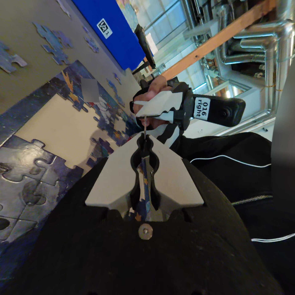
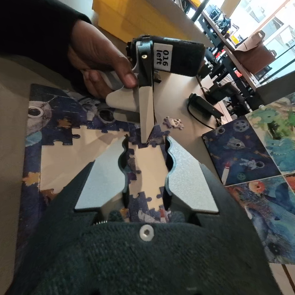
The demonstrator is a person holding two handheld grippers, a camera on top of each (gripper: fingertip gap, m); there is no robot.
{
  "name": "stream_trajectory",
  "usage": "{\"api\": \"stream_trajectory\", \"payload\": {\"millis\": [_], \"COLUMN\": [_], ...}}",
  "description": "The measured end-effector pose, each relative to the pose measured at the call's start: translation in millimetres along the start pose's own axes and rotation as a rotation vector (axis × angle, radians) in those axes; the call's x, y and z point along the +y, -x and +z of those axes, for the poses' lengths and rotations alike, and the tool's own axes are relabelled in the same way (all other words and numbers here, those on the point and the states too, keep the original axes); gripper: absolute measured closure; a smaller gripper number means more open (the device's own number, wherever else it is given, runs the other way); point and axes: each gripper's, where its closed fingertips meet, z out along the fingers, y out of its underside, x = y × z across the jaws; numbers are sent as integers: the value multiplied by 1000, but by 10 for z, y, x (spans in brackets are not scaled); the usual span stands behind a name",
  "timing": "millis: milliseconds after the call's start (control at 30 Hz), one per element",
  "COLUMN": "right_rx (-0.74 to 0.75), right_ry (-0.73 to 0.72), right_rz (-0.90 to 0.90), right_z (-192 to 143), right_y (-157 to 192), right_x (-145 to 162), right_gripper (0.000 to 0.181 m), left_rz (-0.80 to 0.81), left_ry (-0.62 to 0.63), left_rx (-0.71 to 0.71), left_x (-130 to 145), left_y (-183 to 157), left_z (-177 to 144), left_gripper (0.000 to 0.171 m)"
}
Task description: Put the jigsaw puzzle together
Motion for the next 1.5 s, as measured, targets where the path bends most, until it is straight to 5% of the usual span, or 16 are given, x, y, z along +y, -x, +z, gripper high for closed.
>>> {"api": "stream_trajectory", "payload": {"millis": [367, 700, 1500], "right_rx": [14, 231, 42], "right_ry": [8, -5, -14], "right_rz": [-2, 203, 172], "right_z": [-63, -392, -72], "right_y": [-47, -684, -194], "right_x": [13, 218, 84], "right_gripper": [137, 137, 137], "left_rz": [5, 49, 49], "left_ry": [-57, -151, -101], "left_rx": [0, -9, -41], "left_x": [-91, -246, -165], "left_y": [3, -30, 28], "left_z": [-61, -171, -108], "left_gripper": [155, 154, 154]}}
